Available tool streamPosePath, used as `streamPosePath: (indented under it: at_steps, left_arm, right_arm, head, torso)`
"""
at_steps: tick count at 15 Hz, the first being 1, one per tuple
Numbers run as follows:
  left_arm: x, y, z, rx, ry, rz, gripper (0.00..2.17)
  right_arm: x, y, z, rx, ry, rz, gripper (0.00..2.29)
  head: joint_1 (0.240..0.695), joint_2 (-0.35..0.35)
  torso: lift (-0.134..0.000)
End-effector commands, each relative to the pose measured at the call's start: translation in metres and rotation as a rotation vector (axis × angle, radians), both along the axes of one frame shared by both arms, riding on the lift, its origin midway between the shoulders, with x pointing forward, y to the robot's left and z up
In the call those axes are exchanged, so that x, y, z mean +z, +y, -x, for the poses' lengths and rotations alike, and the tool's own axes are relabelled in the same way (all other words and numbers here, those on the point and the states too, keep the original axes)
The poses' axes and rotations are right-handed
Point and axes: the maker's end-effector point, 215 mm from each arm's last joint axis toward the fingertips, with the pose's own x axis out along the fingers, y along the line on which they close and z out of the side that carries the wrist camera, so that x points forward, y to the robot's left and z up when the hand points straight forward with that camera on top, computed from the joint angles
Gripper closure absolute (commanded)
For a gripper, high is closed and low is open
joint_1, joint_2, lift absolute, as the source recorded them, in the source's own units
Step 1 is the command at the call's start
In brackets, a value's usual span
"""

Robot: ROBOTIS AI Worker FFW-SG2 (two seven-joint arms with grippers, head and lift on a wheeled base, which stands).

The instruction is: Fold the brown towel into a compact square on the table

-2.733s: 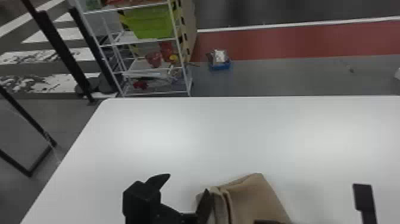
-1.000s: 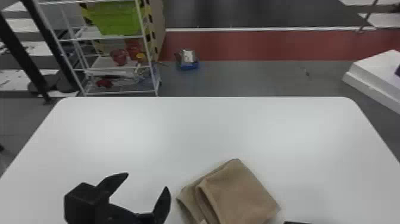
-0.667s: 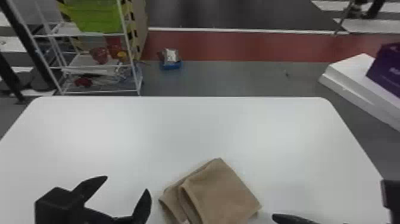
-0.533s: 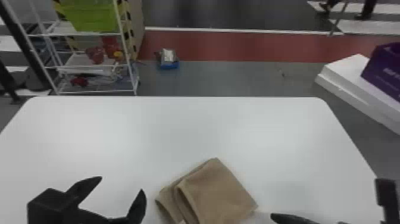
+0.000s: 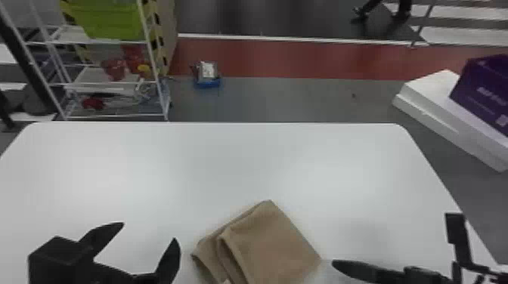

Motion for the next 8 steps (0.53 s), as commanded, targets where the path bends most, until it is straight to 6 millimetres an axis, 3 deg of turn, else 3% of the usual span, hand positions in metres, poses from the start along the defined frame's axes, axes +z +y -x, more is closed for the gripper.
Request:
streamPosePath:
  at_steps: [1,8]
  left_arm:
    - [-0.001,0.003,0.000,0.003,0.001,-0.003,0.02]
    - [-0.004,0.011,-0.004,0.004,0.006,0.009,0.02]
  right_arm:
    - [-0.007,0.012,-0.016,0.019,0.007,0.006,2.02]
    - [-0.005,0.051,-0.059,0.076,-0.028,0.042,2.02]
  head:
    - [0.695,-0.063]
    - [0.695,0.013]
  torso:
    - [-0.124]
    - [-0.124]
